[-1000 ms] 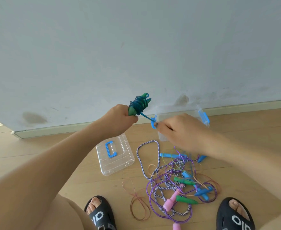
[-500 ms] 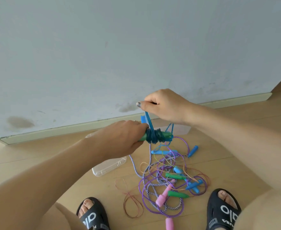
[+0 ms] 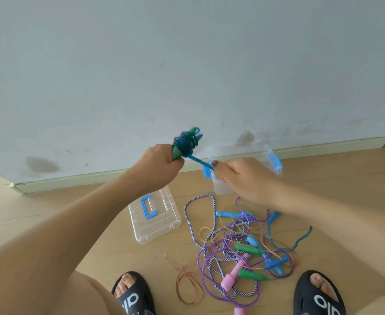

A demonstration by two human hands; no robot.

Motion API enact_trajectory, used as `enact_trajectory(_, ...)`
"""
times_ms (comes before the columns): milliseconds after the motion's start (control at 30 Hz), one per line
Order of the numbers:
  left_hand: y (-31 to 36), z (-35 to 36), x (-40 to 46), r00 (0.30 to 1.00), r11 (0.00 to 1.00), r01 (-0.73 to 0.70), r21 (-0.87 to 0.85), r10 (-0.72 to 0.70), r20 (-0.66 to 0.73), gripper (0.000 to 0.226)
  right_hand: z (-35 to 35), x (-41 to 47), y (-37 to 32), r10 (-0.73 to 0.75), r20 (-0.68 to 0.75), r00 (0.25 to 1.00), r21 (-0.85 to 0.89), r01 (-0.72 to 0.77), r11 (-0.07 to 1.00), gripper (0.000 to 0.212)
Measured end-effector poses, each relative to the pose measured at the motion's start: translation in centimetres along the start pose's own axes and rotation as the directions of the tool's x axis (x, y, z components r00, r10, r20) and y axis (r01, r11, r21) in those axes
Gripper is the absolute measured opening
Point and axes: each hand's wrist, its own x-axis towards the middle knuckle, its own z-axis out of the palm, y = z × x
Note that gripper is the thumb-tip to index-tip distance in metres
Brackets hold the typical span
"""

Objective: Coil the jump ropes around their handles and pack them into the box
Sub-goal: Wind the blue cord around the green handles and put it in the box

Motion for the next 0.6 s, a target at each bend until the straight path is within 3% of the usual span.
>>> enact_trajectory(133,-0.8,1.2,0.0,0.989,0.947,-0.088,0.309,0.047,0.138,0.023,-1.8,-0.2,-2.2,-0.189,-0.087,0.978,-0.150,0.175,0.973,0.054)
enact_trajectory(200,-0.7,1.9,-0.3,0.977,0.909,-0.173,0.379,0.109,0.184,0.018,-3.0,0.1,-2.5,-0.235,-0.125,0.964,-0.175,0.211,0.962,0.055)
enact_trajectory(300,0.0,2.2,-0.8,0.940,0.862,-0.323,0.391,0.242,0.242,0.009,-4.0,0.5,-2.5,-0.253,-0.125,0.959,-0.208,0.224,0.952,0.057)
enact_trajectory(400,1.3,2.0,-1.7,0.873,0.781,-0.484,0.394,0.401,0.277,0.014,-4.0,1.2,-2.2,-0.245,-0.076,0.966,-0.198,0.226,0.954,0.058)
enact_trajectory(500,1.7,1.8,-2.6,0.795,0.736,-0.606,0.303,0.575,0.194,0.016,-3.3,1.8,-1.5,-0.209,0.002,0.978,-0.119,0.208,0.971,0.057)
enact_trajectory(600,1.2,1.3,-2.7,0.744,0.721,-0.665,0.195,0.663,0.086,0.017,-1.9,2.1,-0.2,-0.138,0.038,0.990,0.080,0.135,0.988,0.054)
